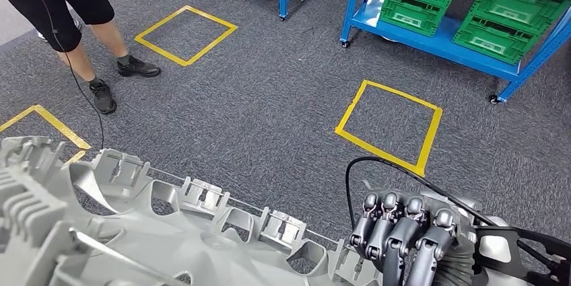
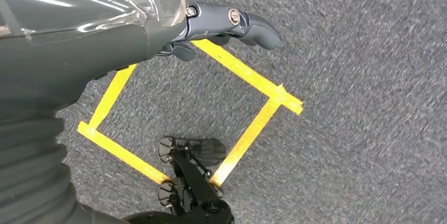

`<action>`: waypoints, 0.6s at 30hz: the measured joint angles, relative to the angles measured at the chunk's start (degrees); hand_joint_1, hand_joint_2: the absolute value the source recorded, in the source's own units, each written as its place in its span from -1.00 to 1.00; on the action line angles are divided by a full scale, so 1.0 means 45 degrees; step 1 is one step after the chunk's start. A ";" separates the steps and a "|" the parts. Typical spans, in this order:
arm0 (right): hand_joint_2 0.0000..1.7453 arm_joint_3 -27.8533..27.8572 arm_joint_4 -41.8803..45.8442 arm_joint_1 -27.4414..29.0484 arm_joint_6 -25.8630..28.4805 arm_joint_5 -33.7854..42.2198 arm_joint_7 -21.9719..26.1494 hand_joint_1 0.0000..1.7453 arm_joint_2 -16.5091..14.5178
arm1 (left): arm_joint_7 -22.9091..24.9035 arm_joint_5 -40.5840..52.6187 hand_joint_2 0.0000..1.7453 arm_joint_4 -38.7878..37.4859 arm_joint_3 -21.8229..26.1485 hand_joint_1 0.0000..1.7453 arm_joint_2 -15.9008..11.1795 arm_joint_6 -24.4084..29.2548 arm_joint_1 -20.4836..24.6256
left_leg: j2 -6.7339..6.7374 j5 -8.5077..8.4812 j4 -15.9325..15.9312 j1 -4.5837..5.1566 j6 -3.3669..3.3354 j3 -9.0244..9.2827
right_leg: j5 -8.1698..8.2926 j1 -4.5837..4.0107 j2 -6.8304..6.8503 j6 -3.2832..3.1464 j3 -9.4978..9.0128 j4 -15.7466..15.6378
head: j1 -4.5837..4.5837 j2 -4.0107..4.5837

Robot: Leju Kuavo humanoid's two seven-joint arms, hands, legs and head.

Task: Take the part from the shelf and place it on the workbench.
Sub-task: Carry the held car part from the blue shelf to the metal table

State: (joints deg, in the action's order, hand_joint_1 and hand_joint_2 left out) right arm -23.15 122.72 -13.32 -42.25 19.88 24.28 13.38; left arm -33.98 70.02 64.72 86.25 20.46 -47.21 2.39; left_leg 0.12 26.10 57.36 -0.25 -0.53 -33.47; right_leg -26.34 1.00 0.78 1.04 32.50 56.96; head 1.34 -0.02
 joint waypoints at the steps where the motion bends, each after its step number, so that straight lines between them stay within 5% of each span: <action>1: 1.00 0.0005 -0.0007 -0.0005 0.0000 -0.0047 0.0021 0.98 -0.0005 | 0.0000 -0.0012 1.00 -0.0001 0.0000 -1.00 -0.0002 -0.0005 -0.0001 | -0.0023 -0.0040 -0.0057 -0.0007 -0.0087 0.0047 | -0.0038 0.0017 0.0010 0.0053 0.0032 0.0047 | -0.0007 0.0000; 3: 1.00 0.0016 -0.0019 -0.0020 0.0000 -0.0199 0.0074 0.98 -0.0007 | 0.0000 -0.0045 1.00 -0.0004 -0.0001 -1.00 -0.0010 0.0005 0.0009 | -0.0061 -0.0140 -0.0172 -0.0040 -0.0261 0.0150 | -0.0440 0.0033 -0.0008 0.0035 0.0393 0.0791 | -0.0044 0.0000; 5: 1.00 0.0017 -0.0051 -0.0021 0.0000 -0.0333 0.0132 0.98 -0.0006 | -0.0001 -0.0062 1.00 -0.0012 -0.0001 -1.00 -0.0018 0.0035 0.0014 | -0.0109 -0.0162 -0.0190 -0.0017 -0.0342 0.0147 | -0.1182 0.0040 -0.0064 -0.0071 0.1238 0.2550 | -0.0076 0.0000; 7: 1.00 0.0013 -0.0091 -0.0014 0.0000 -0.0430 0.0169 0.98 -0.0006 | -0.0001 -0.0062 1.00 -0.0032 -0.0001 -1.00 -0.0019 0.0072 0.0014 | -0.0200 -0.0152 -0.0185 0.0023 -0.0363 0.0145 | -0.1557 0.0042 -0.0097 -0.0031 0.1916 0.3865 | -0.0078 0.0000; 9: 1.00 0.0011 -0.0114 -0.0016 0.0000 -0.0509 0.0181 0.98 -0.0006 | -0.0001 -0.0062 1.00 -0.0058 -0.0001 -1.00 -0.0022 0.0100 0.0015 | -0.0364 -0.0143 -0.0174 0.0036 -0.0359 0.0166 | -0.1139 0.0046 -0.0124 0.0155 0.1638 0.3177 | -0.0079 0.0000; 11: 1.00 0.0010 -0.0123 -0.0024 0.0000 -0.0553 0.0187 0.98 -0.0007 | -0.0001 -0.0062 1.00 -0.0090 -0.0002 -1.00 -0.0027 0.0108 0.0016 | -0.0568 -0.0108 -0.0120 0.0058 -0.0304 0.0160 | -0.0390 0.0040 -0.0328 0.0246 0.0681 0.1237 | -0.0080 0.0000; 13: 1.00 0.0009 -0.0129 -0.0038 0.0000 -0.0556 0.0194 0.98 -0.0012 | -0.0001 -0.0067 1.00 -0.0113 -0.0002 -1.00 -0.0039 0.0100 0.0002 | -0.0729 -0.0073 -0.0052 0.0094 -0.0202 0.0098 | -0.0017 0.0012 -0.0464 0.0118 0.0144 0.0165 | -0.0072 0.0000; 16: 1.00 -0.0008 -0.0142 -0.0085 0.0000 -0.0553 0.0204 0.98 -0.0027 | -0.0001 -0.0072 1.00 -0.0123 0.0002 -1.00 -0.0064 0.0092 -0.0063 | -0.0850 -0.0035 0.0007 0.0059 -0.0025 0.0010 | 0.0026 -0.0003 -0.0288 -0.0126 0.0099 0.0077 | -0.0069 0.0000; 18: 1.00 -0.0018 -0.0144 -0.0127 0.0000 -0.0551 0.0204 0.98 -0.0050 | -0.0001 -0.0072 1.00 -0.0125 0.0004 -1.00 -0.0084 0.0092 -0.0084 | -0.0606 0.0356 0.0637 0.0028 0.0126 -0.0278 | 0.0018 0.0055 -0.0111 -0.0274 0.0032 0.0038 | -0.0022 0.0000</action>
State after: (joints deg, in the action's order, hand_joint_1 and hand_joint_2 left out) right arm -23.23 122.07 -13.89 -42.25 17.40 25.20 13.16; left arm -33.99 69.70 64.16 86.27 20.08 -46.80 2.01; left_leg -2.60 27.71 60.23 -0.12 0.03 -34.72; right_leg -26.26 1.25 0.28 -0.19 32.64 57.13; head 1.24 -0.02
